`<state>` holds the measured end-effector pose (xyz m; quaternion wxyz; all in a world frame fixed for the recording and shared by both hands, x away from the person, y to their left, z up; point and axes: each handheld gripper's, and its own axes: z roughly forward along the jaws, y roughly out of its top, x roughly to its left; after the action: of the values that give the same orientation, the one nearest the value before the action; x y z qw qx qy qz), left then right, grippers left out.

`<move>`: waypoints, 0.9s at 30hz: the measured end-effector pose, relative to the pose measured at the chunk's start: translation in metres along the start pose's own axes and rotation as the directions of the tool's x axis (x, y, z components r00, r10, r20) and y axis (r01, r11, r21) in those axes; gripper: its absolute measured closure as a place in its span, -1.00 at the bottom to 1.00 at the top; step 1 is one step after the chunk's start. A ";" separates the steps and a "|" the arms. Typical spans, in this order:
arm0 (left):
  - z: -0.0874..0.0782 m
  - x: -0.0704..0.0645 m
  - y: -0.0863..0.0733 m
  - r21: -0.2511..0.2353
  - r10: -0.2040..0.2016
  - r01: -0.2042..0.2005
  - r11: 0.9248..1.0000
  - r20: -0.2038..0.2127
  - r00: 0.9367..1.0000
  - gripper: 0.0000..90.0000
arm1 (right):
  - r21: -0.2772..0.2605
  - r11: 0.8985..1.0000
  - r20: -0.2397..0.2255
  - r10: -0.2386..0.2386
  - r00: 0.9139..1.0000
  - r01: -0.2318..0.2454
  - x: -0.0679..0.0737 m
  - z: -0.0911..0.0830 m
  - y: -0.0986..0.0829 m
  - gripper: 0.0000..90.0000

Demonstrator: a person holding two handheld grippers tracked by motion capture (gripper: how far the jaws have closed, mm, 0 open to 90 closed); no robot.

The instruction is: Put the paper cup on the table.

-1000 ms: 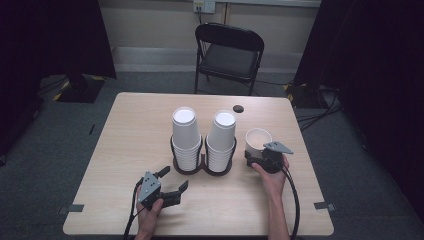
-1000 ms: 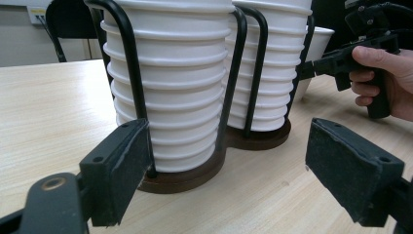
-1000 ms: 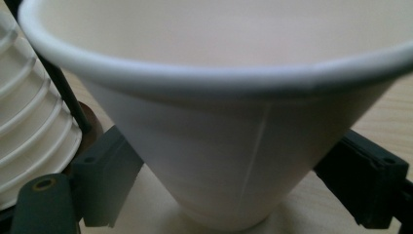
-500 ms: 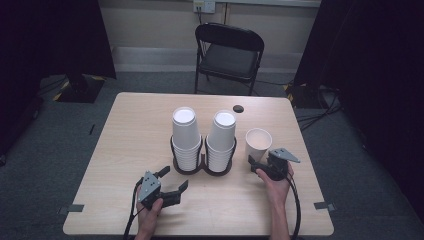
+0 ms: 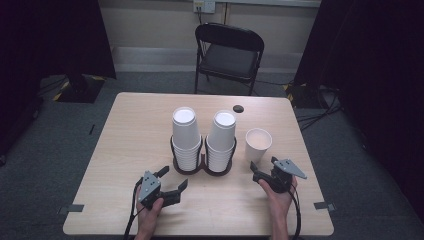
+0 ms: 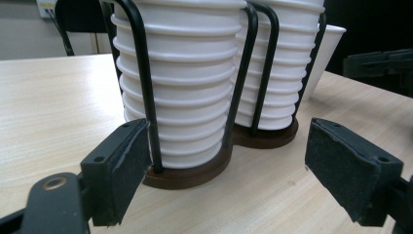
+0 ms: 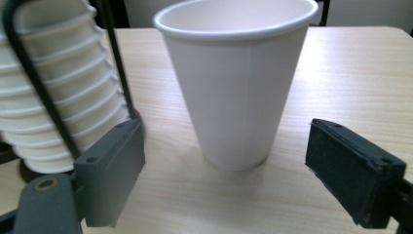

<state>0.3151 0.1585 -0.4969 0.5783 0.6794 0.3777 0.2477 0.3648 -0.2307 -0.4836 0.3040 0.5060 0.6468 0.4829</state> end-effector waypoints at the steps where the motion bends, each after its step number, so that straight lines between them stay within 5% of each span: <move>1: 0.000 0.000 0.000 0.007 -0.001 0.001 1.000 -0.010 1.000 -0.64 | -0.005 1.000 -0.006 -0.003 1.000 0.003 0.001 -0.002 -0.001 -0.69; 12: -0.002 -0.004 0.000 0.016 -0.001 0.001 1.000 -0.038 0.999 -0.64 | -0.072 0.997 -0.047 0.016 0.999 -0.019 0.022 -0.022 -0.016 -0.70; 15: -0.004 -0.005 0.000 0.042 -0.009 0.011 0.999 -0.048 0.999 -0.64 | -0.082 0.997 -0.075 -0.003 0.997 -0.003 0.032 -0.026 -0.017 -0.70; 20: -0.008 -0.006 -0.002 0.014 -0.010 0.011 1.000 -0.068 0.998 -0.64 | -0.094 0.994 -0.116 -0.058 0.992 0.047 0.050 -0.032 -0.019 -0.70; 27: -0.010 -0.005 -0.003 -0.010 -0.025 0.024 1.000 -0.071 0.997 -0.63 | -0.138 0.990 -0.138 -0.063 0.988 0.044 0.067 -0.041 -0.025 -0.69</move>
<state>0.3036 0.1604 -0.4969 0.5707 0.6628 0.4052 0.2663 0.2996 -0.1801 -0.4864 0.3035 0.4314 0.6461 0.5517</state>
